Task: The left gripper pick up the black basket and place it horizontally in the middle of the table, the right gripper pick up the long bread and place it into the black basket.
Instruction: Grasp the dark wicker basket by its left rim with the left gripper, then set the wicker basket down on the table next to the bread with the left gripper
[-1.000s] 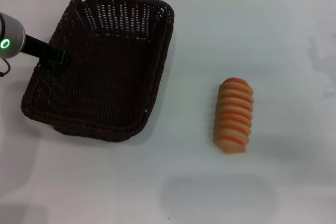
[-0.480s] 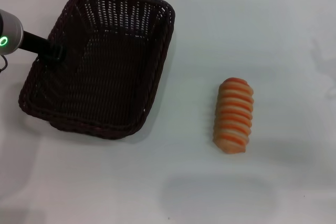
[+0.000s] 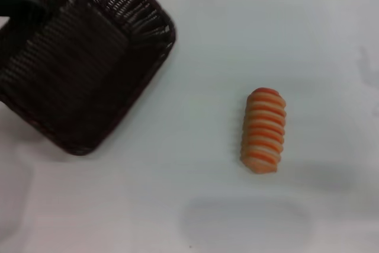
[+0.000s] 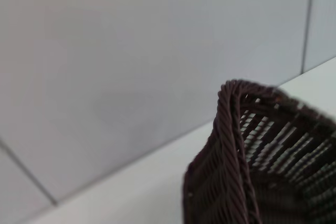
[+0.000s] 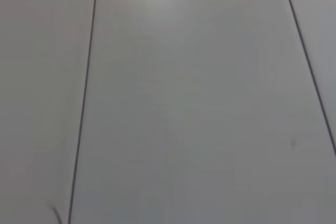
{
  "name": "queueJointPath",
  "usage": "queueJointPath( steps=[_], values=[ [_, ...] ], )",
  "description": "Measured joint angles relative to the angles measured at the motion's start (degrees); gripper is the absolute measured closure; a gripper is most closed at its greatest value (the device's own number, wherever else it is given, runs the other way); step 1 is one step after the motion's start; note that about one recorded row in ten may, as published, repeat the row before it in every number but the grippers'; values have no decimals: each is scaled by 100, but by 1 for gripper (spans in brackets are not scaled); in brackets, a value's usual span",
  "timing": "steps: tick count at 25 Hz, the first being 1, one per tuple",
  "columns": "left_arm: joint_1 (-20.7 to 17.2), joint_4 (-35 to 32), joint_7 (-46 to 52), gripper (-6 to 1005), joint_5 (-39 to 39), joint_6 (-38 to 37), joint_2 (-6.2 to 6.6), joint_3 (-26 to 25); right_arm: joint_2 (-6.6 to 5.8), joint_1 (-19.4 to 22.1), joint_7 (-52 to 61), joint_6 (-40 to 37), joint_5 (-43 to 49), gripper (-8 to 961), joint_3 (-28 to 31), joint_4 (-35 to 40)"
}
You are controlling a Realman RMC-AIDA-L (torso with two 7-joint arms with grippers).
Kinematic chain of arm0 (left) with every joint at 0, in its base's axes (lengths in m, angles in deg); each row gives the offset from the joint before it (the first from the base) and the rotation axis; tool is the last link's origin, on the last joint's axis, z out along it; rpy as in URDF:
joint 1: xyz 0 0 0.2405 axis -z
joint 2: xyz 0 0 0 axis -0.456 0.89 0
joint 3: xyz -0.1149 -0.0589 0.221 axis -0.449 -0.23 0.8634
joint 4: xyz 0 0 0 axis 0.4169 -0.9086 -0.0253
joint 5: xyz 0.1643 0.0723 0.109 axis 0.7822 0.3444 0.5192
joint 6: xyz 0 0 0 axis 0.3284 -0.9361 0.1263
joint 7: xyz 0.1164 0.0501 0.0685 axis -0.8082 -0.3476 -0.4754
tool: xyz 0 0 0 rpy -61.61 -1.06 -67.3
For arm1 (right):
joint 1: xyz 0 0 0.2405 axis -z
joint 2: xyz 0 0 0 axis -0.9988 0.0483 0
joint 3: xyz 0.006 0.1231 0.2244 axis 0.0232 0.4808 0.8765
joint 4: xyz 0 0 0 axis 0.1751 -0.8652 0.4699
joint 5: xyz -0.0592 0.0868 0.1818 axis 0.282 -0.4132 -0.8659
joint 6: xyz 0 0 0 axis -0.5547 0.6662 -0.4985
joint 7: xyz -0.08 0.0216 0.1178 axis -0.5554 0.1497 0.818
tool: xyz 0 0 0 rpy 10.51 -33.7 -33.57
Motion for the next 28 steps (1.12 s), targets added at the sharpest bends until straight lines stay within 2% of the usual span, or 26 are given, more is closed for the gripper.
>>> queueJointPath(
  steps=[4, 6, 10, 11, 12, 14, 15, 18, 20, 21, 23, 25, 26, 28],
  values=[
    [-42, 244, -569, 784, -192, 75, 7, -21, 17, 106, 0, 0, 0, 361, 44, -111],
    [82, 387, -1563, 785, -647, 407, 16, -227, 25, 205, 0, 0, 0, 361, 48, -227],
    [185, 370, -1889, 786, -818, 584, 17, -369, 50, 324, 0, 3, -1, 361, 64, -339],
    [525, 193, -2734, 786, -1344, 1141, 19, -829, 76, 407, 0, 11, -1, 361, 92, -398],
    [525, 193, -2734, 787, -1344, 1141, 19, -829, 76, 407, 0, 11, -1, 361, 92, -398],
    [830, 0, -3343, 787, -1722, 1686, 27, -1237, 107, 495, 0, 13, -1, 361, 104, -451],
    [830, 0, -3343, 787, -1722, 1686, 27, -1237, 119, 538, 0, 14, -2, 361, 106, -482],
    [1452, -506, -4232, 787, -2144, 2690, 98, -1992, 181, 739, -1, 9, -1, 361, 138, -582],
    [1452, -506, -4232, 788, -2144, 2690, 98, -1992, 207, 794, -1, 5, -1, 361, 160, -603],
    [1843, -997, -4579, 788, -2385, 3229, 288, -2270, 249, 887, -14, 1, -1, 361, 191, -624],
    [1979, -1255, -4624, 788, -2513, 3384, 408, -2295, 270, 950, -16, 0, -1, 361, 199, -634],
    [2245, -1798, -4684, 788, -2737, 3612, 627, -2282, 275, 987, -16, -1, -2, 361, 201, -636],
    [2359, -2038, -4712, 788, -2792, 3699, 701, -2265, 280, 1014, -15, -2, -1, 361, 203, -638],
    [2526, -2389, -4779, 789, -2830, 3813, 771, -2255, 286, 1053, -13, -3, -2, 361, 205, -641]
  ],
)
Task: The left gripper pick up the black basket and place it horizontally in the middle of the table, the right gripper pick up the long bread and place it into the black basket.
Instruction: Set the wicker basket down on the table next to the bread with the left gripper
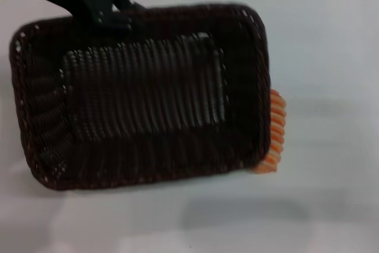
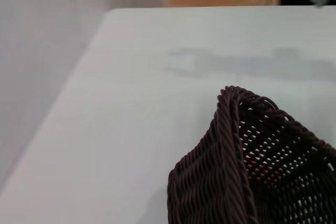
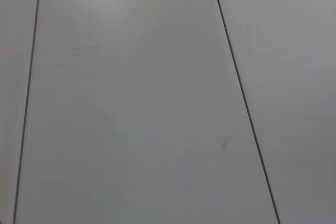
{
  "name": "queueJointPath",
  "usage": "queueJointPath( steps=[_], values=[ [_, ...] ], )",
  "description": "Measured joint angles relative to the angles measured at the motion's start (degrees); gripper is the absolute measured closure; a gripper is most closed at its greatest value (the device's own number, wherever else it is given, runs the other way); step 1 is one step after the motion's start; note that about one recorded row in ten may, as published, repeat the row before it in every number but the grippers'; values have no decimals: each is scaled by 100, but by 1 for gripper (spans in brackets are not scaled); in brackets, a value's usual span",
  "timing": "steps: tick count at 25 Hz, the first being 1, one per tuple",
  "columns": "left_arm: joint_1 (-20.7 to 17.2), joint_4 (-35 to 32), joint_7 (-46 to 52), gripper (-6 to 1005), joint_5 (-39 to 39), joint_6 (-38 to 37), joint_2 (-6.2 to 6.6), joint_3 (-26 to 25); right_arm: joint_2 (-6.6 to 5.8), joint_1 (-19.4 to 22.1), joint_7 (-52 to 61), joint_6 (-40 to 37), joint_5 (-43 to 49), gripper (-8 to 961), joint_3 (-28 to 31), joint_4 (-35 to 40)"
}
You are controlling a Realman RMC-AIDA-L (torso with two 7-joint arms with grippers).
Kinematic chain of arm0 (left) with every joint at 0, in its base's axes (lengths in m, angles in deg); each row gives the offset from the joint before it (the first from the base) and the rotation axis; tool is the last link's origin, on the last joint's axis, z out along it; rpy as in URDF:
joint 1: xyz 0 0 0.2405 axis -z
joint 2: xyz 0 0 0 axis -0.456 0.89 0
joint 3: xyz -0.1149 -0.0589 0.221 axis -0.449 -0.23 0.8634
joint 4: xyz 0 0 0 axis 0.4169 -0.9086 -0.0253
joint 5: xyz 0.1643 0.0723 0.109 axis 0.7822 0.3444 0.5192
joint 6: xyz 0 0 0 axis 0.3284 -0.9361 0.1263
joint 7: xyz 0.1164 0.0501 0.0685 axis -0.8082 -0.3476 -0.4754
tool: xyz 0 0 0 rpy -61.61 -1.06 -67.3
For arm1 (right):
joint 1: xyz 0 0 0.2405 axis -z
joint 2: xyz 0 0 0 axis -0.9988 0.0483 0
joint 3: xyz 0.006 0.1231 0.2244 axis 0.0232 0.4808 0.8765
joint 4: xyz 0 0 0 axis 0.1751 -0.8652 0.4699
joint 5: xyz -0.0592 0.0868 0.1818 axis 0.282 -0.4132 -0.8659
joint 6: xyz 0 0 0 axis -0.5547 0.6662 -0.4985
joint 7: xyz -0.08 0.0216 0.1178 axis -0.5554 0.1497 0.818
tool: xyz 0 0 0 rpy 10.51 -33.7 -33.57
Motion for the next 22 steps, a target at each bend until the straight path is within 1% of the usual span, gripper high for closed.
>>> queueJointPath(
  steps=[2, 3, 4, 6, 8, 9, 11, 12, 13, 14, 15, 18, 22],
  values=[
    [179, -382, -85, 789, 1, 103, 34, 4, 7, 33, 5, -1, 0, 361, 0, -4],
    [313, -628, -121, 789, 29, 150, 31, 24, 11, 50, 5, -2, 0, 361, 0, -9],
    [356, -702, -120, 789, 43, 153, 16, 69, 11, 50, 5, -2, 0, 362, 0, -9],
    [382, -749, -113, 790, 53, 153, 4, 123, 15, 54, 7, -4, 0, 362, -1, -11],
    [389, -822, -89, 791, 62, 128, -39, 434, 16, 55, 9, -6, 0, 362, -3, -12],
    [389, -822, -89, 792, 62, 128, -39, 434, 16, 55, 9, -6, 0, 362, -3, -12],
    [363, -859, -84, 793, 108, 75, -87, 560, 17, 55, 10, -7, 0, 362, -11, -12],
    [359, -893, -90, 793, 178, 51, -106, 574, 17, 53, 10, -8, 0, 362, -16, -12],
    [354, -967, -127, 793, 430, -27, -174, 589, 17, 43, 11, -8, 0, 362, -34, -12],
    [354, -967, -127, 794, 430, -27, -174, 589, 17, 43, 11, -8, 0, 362, -34, -12],
    [351, -973, -151, 794, 527, -65, -200, 589, 17, 35, 12, -8, 0, 362, -42, -12],
    [324, -988, -274, 796, 782, -122, -307, 589, 16, 31, 13, -7, 0, 362, -53, -12],
    [302, -986, -344, 797, 788, -121, -312, 592, 12, 36, 13, -7, 0, 362, -57, -14]
  ],
)
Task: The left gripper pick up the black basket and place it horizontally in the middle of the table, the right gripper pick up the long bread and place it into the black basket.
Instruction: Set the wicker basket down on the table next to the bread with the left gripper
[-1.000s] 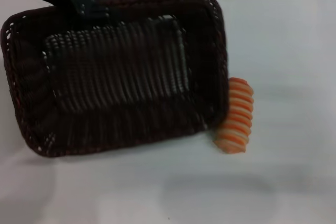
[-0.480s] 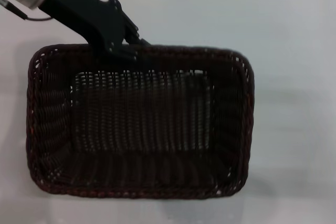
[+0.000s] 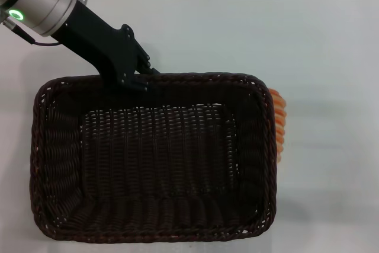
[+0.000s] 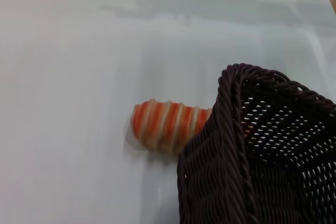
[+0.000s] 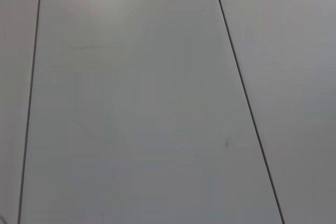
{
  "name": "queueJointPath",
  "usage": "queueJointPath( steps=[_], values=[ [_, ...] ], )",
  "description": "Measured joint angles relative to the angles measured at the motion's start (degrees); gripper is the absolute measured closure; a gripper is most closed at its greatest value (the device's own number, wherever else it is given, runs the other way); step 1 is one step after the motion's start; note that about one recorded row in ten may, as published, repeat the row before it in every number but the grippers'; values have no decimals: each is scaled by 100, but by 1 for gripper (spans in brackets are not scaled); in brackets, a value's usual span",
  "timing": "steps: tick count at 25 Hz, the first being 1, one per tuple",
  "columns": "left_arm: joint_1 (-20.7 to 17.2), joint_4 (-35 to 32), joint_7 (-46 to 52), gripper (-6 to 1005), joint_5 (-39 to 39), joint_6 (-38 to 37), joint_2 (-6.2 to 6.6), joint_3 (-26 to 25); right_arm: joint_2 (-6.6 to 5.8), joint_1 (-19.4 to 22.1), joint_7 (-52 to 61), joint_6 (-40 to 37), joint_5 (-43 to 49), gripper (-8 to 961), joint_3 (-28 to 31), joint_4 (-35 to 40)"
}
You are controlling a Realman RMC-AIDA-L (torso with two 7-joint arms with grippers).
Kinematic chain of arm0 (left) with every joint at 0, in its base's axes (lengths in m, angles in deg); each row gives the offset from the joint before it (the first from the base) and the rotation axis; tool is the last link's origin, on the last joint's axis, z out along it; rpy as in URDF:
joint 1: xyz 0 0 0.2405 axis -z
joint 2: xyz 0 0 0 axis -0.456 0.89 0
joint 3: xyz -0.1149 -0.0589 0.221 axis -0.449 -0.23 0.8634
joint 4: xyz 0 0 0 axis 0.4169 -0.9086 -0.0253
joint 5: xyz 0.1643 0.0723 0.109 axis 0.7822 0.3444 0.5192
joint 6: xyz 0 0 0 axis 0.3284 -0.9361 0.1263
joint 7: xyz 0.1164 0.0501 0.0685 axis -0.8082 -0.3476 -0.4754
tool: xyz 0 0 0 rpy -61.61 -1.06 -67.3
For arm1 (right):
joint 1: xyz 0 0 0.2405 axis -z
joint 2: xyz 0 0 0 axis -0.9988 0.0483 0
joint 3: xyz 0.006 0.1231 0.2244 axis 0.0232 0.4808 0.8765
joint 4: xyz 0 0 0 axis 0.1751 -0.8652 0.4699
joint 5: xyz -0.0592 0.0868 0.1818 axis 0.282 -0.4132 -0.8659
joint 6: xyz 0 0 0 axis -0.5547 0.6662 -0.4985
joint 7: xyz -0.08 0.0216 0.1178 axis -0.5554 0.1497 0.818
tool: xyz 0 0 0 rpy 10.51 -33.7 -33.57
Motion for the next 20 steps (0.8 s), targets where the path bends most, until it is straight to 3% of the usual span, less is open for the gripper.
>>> queueJointPath(
  steps=[6, 16, 20],
  values=[
    [-19, 11, -85, 800, 3, -89, 1, -53, -4, 23, 0, 0, 0, 362, -16, -39],
    [-66, 24, -393, 706, 2, -232, -60, -60, -4, 55, 20, 1, 56, 362, -35, -65],
    [-75, 53, -401, 569, -1, -303, -61, -64, -4, 82, 59, 1, 83, 362, -35, -89]
  ],
)
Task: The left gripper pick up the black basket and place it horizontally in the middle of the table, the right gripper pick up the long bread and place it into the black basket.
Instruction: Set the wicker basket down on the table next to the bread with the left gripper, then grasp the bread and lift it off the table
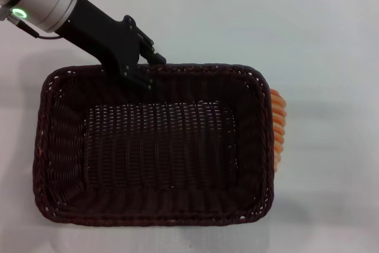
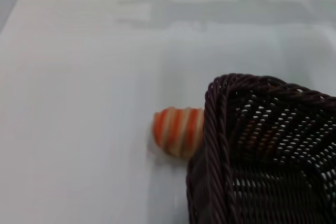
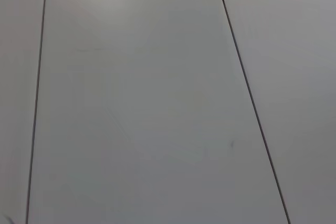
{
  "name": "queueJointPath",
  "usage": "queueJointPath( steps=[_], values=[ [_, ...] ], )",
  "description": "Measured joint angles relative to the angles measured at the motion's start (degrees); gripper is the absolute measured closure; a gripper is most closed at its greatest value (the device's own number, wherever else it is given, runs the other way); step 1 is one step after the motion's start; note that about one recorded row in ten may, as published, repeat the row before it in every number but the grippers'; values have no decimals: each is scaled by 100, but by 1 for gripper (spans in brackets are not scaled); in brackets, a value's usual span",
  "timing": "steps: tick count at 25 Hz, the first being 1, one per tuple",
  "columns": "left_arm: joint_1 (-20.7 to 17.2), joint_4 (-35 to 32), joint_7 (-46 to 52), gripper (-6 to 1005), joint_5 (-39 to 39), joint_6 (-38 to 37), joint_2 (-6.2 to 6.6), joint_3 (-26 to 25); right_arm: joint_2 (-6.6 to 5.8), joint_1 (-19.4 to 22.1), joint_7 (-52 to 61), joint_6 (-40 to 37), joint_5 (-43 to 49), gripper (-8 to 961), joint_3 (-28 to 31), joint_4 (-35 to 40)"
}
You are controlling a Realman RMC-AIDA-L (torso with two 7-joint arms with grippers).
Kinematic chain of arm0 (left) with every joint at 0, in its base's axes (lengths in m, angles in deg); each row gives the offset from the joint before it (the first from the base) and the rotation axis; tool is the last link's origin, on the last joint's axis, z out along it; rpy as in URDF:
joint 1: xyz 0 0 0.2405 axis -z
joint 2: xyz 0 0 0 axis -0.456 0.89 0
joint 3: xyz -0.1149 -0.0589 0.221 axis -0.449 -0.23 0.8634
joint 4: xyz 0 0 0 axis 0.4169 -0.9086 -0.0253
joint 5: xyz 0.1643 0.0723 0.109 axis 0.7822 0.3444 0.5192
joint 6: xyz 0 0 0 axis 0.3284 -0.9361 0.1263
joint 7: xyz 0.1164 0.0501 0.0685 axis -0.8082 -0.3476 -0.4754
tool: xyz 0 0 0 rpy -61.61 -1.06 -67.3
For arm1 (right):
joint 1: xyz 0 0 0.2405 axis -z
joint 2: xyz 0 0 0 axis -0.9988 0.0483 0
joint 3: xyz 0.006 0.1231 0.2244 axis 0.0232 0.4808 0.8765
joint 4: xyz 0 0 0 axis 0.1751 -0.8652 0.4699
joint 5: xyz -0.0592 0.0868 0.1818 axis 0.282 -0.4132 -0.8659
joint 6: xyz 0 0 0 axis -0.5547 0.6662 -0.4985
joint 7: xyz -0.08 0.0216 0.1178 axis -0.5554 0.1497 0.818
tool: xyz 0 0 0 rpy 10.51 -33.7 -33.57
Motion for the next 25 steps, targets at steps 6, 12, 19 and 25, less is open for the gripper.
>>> queueJointPath(
  steps=[6, 12, 19, 25],
  values=[
    [-4, 30, -70, 536, -35, -215, 10, -196, 1, 49, 3, -2, 52, 362, 0, -44],
    [-112, 363, -333, 538, -218, -220, -53, -933, 8, 77, 3, -6, 61, 362, -21, -44],
    [-750, 793, -178, 539, -1810, -612, -177, -2229, 9, 405, 11, 639, 403, 362, -248, -595],
    [-1636, 842, 63, 541, -3182, -1065, -191, -2448, -42, 923, 88, 2027, 634, 362, -638, -1671]
  ],
)
